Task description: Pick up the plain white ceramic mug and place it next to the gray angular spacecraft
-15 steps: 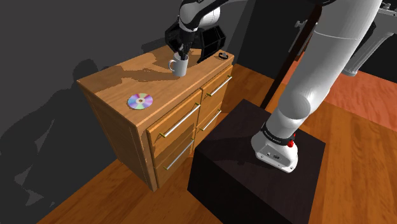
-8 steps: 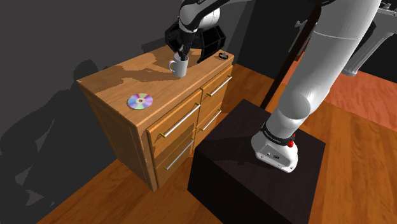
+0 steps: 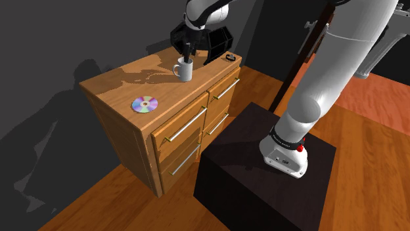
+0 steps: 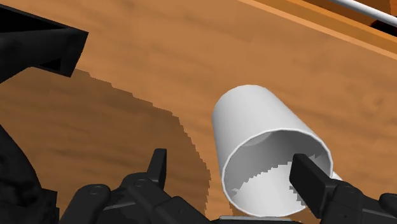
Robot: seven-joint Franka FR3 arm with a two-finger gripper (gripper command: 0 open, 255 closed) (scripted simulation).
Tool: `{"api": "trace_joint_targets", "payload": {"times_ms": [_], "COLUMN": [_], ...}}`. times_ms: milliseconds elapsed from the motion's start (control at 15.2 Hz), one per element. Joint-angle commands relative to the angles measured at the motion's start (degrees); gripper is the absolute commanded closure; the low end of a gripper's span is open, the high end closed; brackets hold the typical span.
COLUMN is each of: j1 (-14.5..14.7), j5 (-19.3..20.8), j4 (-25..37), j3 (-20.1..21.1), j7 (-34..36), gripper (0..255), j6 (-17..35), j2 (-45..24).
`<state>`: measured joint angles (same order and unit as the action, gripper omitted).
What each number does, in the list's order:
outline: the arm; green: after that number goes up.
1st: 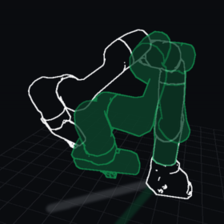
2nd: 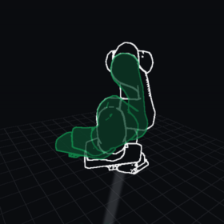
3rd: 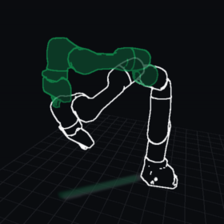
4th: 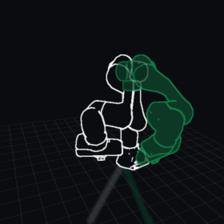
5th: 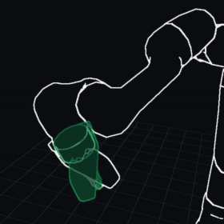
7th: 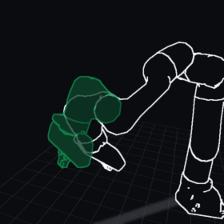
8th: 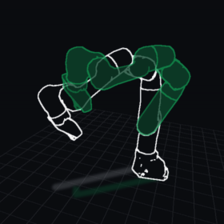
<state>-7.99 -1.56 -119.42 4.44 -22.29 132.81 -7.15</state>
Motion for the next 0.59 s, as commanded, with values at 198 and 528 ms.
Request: {"api": "trace_joint_targets", "payload": {"times_ms": [198, 528], "j1": [-0.1, -0.1], "j5": [-0.2, -0.2], "j4": [1.6, 1.7], "j3": [0.0, 0.0], "j7": [-0.2, -0.2], "gripper": [0, 0], "j6": [-4.4, -4.4], "j2": [2.7, 2.7]}}
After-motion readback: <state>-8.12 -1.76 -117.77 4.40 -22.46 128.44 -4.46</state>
